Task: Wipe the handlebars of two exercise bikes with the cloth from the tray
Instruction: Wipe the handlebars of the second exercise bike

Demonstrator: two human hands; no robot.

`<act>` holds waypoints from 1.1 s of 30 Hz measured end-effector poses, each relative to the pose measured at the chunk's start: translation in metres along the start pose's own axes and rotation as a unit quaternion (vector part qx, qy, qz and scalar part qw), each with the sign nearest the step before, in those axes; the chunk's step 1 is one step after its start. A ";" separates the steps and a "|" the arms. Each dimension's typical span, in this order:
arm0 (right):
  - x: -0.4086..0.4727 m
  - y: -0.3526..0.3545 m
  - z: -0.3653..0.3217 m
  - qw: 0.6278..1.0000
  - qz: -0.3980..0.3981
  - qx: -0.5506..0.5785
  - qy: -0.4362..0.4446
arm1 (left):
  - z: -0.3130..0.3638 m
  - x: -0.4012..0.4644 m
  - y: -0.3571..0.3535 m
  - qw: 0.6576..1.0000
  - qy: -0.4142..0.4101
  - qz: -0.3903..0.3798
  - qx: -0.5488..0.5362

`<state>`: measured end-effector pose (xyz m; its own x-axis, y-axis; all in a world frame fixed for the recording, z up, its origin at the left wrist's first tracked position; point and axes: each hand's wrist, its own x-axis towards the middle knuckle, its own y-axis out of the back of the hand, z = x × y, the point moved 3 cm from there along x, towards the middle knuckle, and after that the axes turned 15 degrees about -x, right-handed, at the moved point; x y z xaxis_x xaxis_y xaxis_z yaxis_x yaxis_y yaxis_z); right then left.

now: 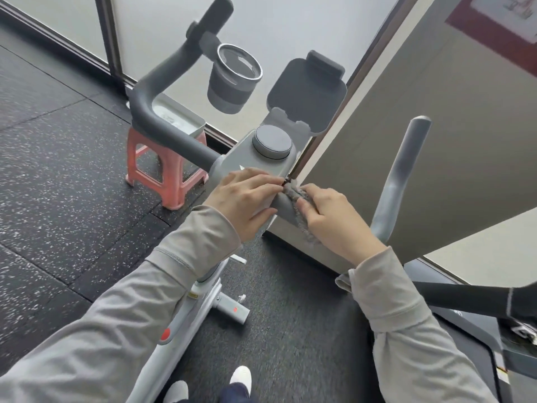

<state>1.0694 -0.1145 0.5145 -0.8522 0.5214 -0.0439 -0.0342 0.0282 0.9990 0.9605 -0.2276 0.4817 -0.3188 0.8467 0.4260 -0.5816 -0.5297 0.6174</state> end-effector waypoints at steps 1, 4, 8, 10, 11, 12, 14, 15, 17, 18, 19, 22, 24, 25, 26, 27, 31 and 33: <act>-0.003 0.001 0.005 1.000 -0.006 0.009 -0.001 | 0.000 0.000 0.000 1.000 0.008 -0.001 -0.002; -0.004 0.002 0.014 0.999 -0.015 0.035 -0.002 | 0.000 -0.001 -0.002 1.000 0.020 -0.003 0.015; 0.018 0.001 0.001 0.995 -0.039 0.096 0.011 | 0.003 0.000 -0.004 0.999 0.016 0.005 0.031; 0.029 0.000 -0.002 0.993 -0.067 0.101 0.013 | 0.004 0.000 -0.004 0.999 0.017 0.009 0.030; 0.033 -0.001 -0.001 0.991 -0.086 0.097 0.014 | 0.004 -0.001 -0.003 0.999 0.016 0.010 0.029; 0.034 -0.001 0.002 0.990 -0.105 0.094 0.019 | 0.004 -0.001 -0.003 0.999 0.014 0.011 0.029; 0.032 -0.001 0.007 0.987 -0.129 0.090 0.036 | 0.005 -0.002 -0.002 0.999 0.011 0.013 0.030; 0.030 0.000 0.009 0.986 -0.132 0.088 0.045 | 0.006 -0.002 -0.002 0.999 0.011 0.014 0.031; 0.026 0.002 0.017 0.987 -0.135 0.072 0.055 | 0.008 -0.001 -0.001 0.999 0.012 0.016 0.035; 0.023 0.003 0.021 0.987 -0.140 0.056 0.058 | 0.009 -0.001 -0.001 0.999 0.008 0.019 0.038; 0.020 0.004 0.027 0.987 -0.147 0.037 0.061 | 0.009 0.000 -0.002 0.999 -0.001 0.026 0.043; 0.008 0.006 0.041 0.985 -0.160 -0.012 0.070 | 0.016 0.005 -0.009 0.995 -0.033 0.061 0.070; 0.005 0.008 0.043 0.983 -0.158 -0.055 0.080 | 0.026 0.014 -0.019 0.994 -0.050 0.072 0.064; 0.005 0.009 0.045 0.981 -0.161 -0.074 0.079 | 0.031 0.019 -0.025 0.996 -0.049 0.052 0.052; 0.004 0.010 0.047 0.979 -0.166 -0.088 0.076 | 0.035 0.023 -0.033 0.998 -0.035 0.012 0.045; 0.003 0.011 0.051 0.976 -0.175 -0.103 0.073 | 0.036 0.028 -0.040 0.998 -0.011 -0.036 0.051; -0.008 0.017 0.075 0.961 -0.204 -0.167 0.084 | 0.028 0.037 -0.055 0.990 0.031 -0.089 0.107; -0.010 0.020 0.083 0.958 -0.183 -0.187 0.115 | 0.026 0.038 -0.056 0.991 0.035 -0.087 0.095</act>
<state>1.1205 -0.0486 0.5348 -0.8388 0.3313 -0.4320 -0.5004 -0.1567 0.8515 1.0007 -0.1667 0.4809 -0.2809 0.9238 0.2602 -0.4822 -0.3703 0.7940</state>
